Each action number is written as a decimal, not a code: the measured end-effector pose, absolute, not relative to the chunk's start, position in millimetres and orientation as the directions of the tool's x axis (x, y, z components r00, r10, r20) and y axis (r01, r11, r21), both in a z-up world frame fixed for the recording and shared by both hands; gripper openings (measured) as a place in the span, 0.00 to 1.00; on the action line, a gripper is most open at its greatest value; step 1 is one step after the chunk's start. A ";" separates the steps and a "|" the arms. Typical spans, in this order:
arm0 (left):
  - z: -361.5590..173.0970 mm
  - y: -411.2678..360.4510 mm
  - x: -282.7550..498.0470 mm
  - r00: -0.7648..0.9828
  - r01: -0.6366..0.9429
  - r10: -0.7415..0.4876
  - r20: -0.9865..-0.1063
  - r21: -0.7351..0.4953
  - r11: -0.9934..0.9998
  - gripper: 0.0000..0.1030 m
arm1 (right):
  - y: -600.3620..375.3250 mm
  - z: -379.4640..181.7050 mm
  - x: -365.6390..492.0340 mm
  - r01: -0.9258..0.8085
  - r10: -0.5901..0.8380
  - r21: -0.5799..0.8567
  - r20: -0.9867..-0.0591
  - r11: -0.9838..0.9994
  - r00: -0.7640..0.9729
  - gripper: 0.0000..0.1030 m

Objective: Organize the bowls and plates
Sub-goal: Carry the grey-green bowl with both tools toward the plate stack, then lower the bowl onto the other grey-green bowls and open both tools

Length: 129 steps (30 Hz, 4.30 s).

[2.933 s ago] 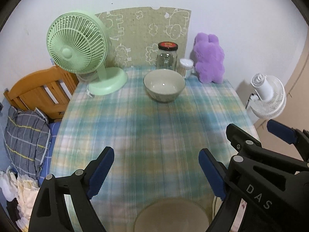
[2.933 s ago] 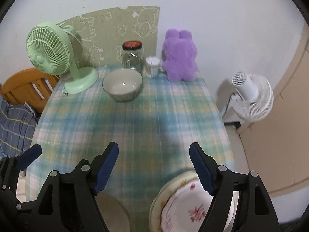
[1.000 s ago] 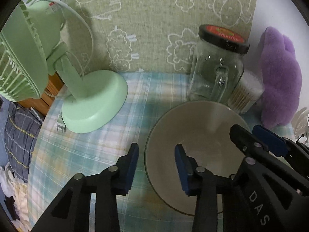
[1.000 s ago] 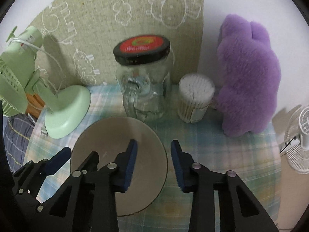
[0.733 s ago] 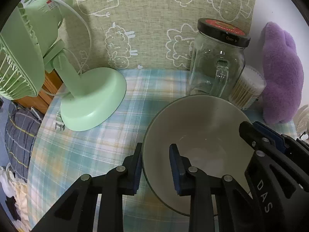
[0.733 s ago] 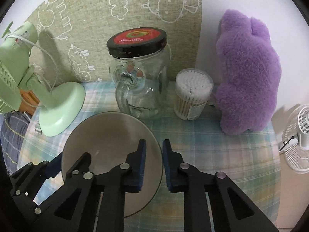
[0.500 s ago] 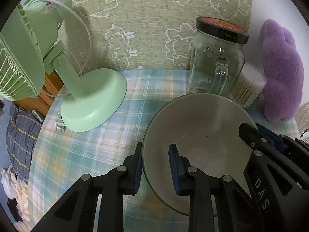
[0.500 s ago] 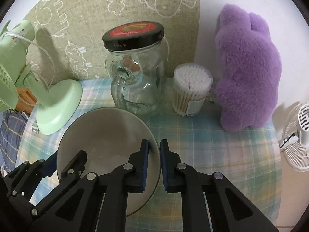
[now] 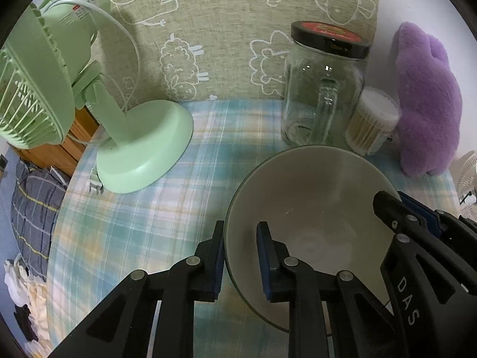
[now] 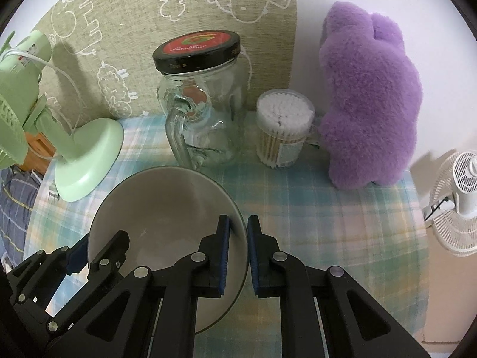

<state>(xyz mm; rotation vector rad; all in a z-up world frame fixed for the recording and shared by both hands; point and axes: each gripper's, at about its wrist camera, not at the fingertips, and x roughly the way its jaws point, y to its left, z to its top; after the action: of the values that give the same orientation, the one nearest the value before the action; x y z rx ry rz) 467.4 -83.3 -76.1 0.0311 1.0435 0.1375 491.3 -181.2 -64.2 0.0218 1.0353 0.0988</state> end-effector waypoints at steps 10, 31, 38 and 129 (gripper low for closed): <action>-59.3 -87.3 434.9 0.494 -0.092 0.127 -0.860 0.094 0.991 0.17 | -190.1 -52.0 458.9 -0.061 0.092 0.071 -0.865 0.996 0.493 0.15; 29.1 -87.9 335.7 0.602 -0.015 0.068 -0.796 0.073 0.997 0.17 | -197.8 38.6 351.0 0.026 0.043 0.070 -0.818 0.997 0.573 0.15; 51.0 -78.0 293.7 0.628 -0.008 0.065 -0.776 0.077 0.997 0.17 | -191.8 61.2 307.5 0.046 0.039 0.082 -0.803 0.996 0.595 0.15; -33.6 -29.8 136.5 0.432 0.137 -0.166 -0.887 -0.117 0.984 0.59 | -144.4 -8.2 128.4 0.131 -0.059 0.000 -0.893 0.991 0.446 0.36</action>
<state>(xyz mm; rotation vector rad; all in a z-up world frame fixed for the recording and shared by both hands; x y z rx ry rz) 136.5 -29.8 -33.6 -0.0291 1.1083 -0.1888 128.4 -144.4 -8.2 0.0725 1.1021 -0.1180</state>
